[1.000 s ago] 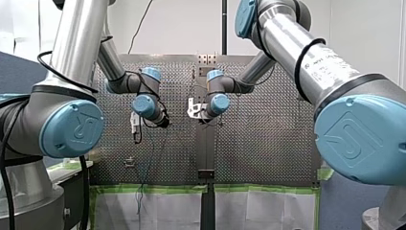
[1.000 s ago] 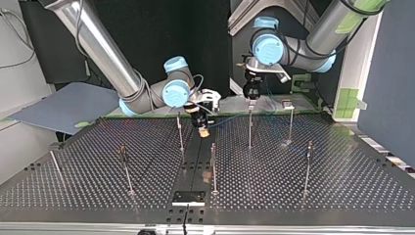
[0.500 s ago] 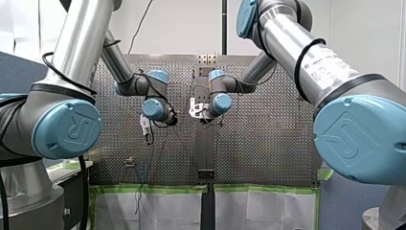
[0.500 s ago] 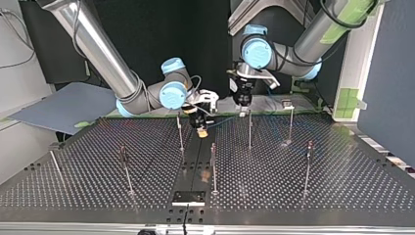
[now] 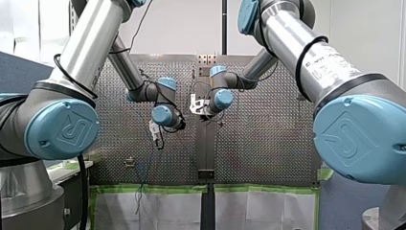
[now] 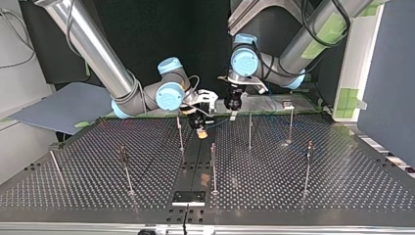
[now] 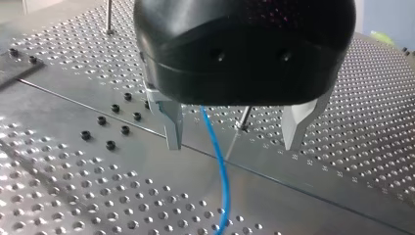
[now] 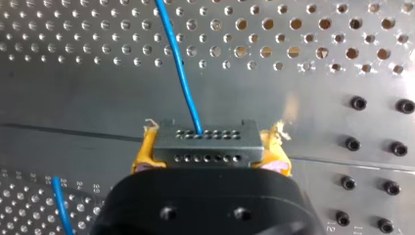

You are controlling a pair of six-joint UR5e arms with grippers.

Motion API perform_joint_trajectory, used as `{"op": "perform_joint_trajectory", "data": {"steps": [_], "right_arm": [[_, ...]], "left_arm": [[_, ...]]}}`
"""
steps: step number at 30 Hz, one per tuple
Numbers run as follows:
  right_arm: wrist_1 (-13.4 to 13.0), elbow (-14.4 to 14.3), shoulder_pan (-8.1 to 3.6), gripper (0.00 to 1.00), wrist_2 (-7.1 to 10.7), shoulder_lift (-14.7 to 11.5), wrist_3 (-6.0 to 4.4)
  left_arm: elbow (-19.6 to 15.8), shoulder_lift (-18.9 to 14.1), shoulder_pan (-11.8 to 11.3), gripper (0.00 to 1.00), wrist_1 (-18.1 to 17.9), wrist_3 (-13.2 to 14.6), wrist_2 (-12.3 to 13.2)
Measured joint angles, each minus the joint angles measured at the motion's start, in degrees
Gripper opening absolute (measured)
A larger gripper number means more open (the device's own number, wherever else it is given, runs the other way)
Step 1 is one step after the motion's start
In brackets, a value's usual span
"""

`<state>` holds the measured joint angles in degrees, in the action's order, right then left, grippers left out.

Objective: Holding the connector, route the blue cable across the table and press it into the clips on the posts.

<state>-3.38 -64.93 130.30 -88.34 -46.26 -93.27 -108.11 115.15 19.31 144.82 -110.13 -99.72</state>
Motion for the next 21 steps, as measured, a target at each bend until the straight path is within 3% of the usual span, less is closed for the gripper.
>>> {"op": "perform_joint_trajectory", "data": {"steps": [7, 15, 21], "right_arm": [[0.19, 0.01, -0.11, 0.00, 0.52, -0.14, 0.00], [0.18, 0.01, -0.22, 0.00, 1.10, -0.34, -0.38], [0.18, 0.01, -0.30, 0.00, 1.14, -0.37, -0.51]], "left_arm": [[2.71, 2.30, 0.35, 1.00, -0.28, -1.75, -0.37], [6.75, 5.92, 1.00, 1.00, 1.20, -2.01, -0.42], [7.79, 6.65, 1.07, 0.97, 2.29, -1.83, -0.95]]}}
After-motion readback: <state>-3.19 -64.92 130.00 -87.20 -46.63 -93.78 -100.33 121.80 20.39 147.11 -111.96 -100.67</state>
